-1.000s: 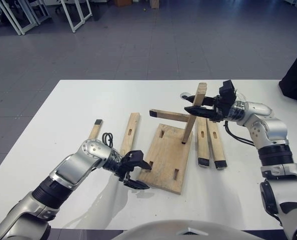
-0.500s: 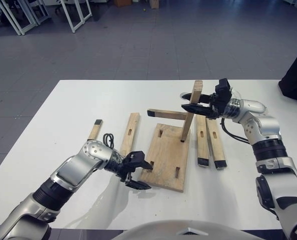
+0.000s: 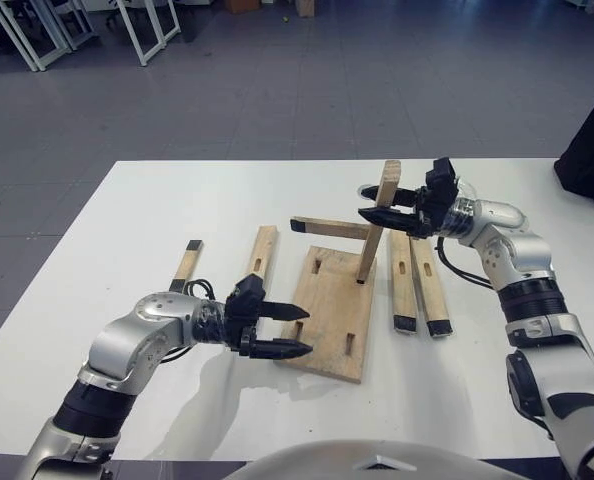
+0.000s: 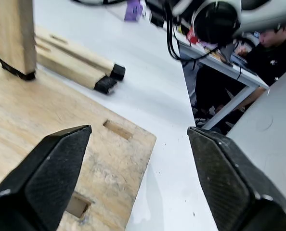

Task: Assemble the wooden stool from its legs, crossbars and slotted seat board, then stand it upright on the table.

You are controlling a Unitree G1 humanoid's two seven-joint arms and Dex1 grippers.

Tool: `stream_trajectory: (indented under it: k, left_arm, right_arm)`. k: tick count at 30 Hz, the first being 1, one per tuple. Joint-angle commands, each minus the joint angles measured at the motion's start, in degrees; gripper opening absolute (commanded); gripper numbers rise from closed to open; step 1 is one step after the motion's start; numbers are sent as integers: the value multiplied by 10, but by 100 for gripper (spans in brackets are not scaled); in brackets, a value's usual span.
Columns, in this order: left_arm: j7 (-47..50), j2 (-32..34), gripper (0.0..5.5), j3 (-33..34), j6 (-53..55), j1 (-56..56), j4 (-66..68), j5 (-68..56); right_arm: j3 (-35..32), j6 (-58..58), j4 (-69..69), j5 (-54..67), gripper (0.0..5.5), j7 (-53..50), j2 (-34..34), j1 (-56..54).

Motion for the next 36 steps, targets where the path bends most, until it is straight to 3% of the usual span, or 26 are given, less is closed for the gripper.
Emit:
stream_trajectory:
  k: [1, 10, 17, 22, 29, 36]
  left_arm:
    - [19, -6, 369, -8, 12, -16, -6, 9]
    - [63, -31, 369, -46, 3, -36, 20, 63]
    - [114, -60, 369, -54, 13, -44, 23, 91]
    - [128, -37, 369, -106, 27, -49, 40, 154]
    - [126, -31, 369, -145, 41, -37, 63, 179]
    - [119, -23, 369, -152, 35, -34, 68, 182]
  right_arm:
    - [0, 11, 11, -19, 299, 2, 1, -7]
    - [-33, 15, -13, -18, 468, -18, 0, -21]
    - [-150, 112, -215, 106, 468, -89, -17, -16]
    - [-232, 161, -306, 205, 468, -176, -13, -52]
    - [-213, 117, -334, 158, 468, -274, 13, -84]
    - [-203, 98, -290, 146, 468, -334, 36, -196]
